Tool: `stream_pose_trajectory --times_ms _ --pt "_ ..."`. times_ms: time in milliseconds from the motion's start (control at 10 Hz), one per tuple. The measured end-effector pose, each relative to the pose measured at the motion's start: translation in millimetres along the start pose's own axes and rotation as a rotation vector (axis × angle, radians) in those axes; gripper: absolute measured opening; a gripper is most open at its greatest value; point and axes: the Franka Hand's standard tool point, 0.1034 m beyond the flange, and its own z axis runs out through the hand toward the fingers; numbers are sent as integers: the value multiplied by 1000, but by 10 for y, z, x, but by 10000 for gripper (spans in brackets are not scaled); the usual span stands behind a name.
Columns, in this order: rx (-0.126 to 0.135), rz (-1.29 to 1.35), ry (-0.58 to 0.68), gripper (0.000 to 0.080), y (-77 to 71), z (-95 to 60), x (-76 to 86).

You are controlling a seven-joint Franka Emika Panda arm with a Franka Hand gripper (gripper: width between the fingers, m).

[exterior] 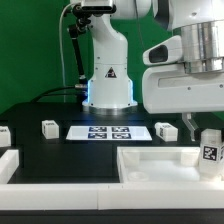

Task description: Assemble square table

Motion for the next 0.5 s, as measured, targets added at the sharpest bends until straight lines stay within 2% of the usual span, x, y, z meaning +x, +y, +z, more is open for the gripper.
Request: stream_pose_trajectory --times_ms 100,200,300,400,500 --pt "-3 191 -5 294 6 0 -4" --pt "18 410 -9 294 19 8 9" --pt "54 590 -5 294 52 9 12" --pt "79 692 -18 294 88 9 20" --pt "91 774 -25 294 100 10 24"
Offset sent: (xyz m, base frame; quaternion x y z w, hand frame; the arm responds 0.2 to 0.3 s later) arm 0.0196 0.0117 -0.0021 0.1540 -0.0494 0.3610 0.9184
